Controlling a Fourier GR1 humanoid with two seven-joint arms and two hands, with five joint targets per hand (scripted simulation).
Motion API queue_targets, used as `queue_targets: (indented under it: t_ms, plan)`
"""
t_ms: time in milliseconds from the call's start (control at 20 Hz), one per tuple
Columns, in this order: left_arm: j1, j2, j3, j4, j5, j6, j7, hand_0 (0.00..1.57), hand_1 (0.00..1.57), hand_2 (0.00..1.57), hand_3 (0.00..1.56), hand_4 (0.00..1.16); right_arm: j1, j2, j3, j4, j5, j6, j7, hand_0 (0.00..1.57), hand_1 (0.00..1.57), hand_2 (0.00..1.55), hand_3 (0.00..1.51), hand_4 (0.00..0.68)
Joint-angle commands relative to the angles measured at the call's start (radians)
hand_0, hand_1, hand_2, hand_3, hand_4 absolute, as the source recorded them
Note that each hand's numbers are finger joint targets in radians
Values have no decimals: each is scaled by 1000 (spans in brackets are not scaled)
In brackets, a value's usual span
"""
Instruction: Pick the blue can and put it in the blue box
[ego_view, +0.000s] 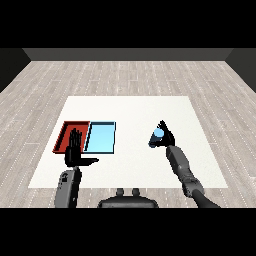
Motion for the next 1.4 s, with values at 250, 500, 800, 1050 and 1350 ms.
queue_targets:
  t_ms: [250,500,800,1050,1350]
  plan:
    - [30,-18,-21,-42,3,8,27,0,0,0,0,0,-41,31,-3,124,32,-21,-97,0,0,0,0,0]
    - [-20,-33,-34,19,-40,33,-13,0,0,0,0,0,-56,21,5,124,57,-121,-75,1340,1340,1394,1332,397]
    - [20,22,13,-5,16,-34,-7,0,0,0,0,0,-69,8,29,23,68,-194,70,1568,1568,1502,1457,677]
    - [4,6,0,-20,20,-22,11,0,0,0,0,0,-43,12,38,26,92,-200,7,1552,1552,1481,1428,672]
    - [-39,-49,-119,-12,-86,93,41,0,0,0,0,0,-89,-2,31,-3,89,-184,-12,1491,1491,1451,1408,652]
